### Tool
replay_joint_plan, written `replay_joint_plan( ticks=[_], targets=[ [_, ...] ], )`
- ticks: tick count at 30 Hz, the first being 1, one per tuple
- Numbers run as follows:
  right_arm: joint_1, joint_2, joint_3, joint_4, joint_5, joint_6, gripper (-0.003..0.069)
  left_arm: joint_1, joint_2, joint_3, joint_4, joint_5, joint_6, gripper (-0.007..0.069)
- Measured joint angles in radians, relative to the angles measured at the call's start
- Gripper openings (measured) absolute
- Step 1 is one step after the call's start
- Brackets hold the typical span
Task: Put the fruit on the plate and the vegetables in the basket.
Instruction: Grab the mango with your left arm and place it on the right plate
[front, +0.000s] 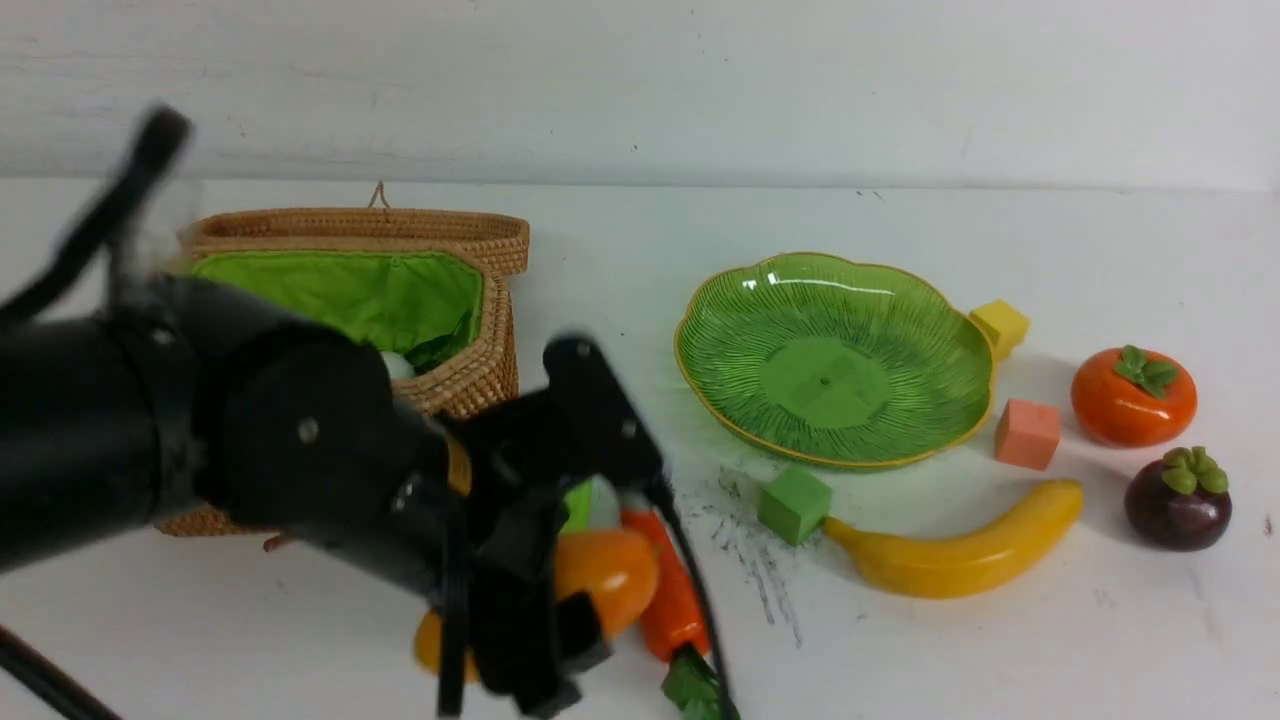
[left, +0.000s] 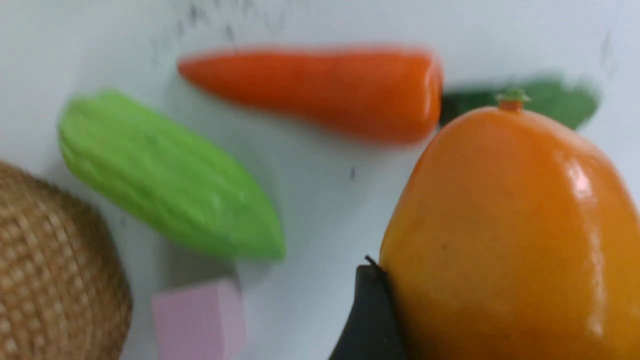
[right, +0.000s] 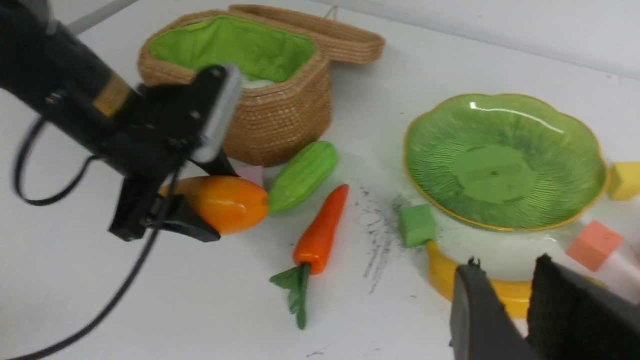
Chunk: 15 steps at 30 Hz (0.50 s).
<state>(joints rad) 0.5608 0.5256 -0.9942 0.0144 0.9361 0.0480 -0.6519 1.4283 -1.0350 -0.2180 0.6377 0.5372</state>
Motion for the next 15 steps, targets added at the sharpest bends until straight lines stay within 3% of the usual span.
replay_joint_plan(
  ticks=[7,15],
  targets=[
    [0.000,0.000,0.000,-0.201,-0.001,0.168,0.0182,0.000,0.206,-0.320,-0.283,-0.148,0.018,0.0539],
    [0.000,0.000,0.000,-0.233,0.004,0.210,0.0185,0.000,0.663,-0.809,-0.226,-0.143,0.026,0.0539]
  ],
)
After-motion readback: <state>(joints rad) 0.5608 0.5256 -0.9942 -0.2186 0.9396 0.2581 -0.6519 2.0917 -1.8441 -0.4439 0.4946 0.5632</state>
